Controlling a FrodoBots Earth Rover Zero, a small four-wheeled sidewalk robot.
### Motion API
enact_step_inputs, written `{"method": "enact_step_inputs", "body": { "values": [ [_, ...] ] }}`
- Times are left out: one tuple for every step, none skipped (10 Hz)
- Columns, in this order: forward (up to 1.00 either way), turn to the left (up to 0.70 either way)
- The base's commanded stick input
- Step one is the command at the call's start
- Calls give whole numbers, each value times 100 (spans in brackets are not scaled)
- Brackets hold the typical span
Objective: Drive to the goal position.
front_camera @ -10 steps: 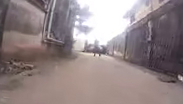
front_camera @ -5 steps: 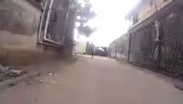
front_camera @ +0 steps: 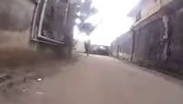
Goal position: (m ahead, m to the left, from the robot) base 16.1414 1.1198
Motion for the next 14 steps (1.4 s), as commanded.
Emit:
{"method": "enact_step_inputs", "body": {
  "values": [
    [100, 0],
    [100, 0],
    [100, 0],
    [100, 0],
    [100, 0],
    [100, 0],
    [100, 0],
    [100, 0],
    [100, 0],
    [100, 0],
    [100, 0],
    [100, 0],
    [100, 0],
    [100, 0]
  ]
}}
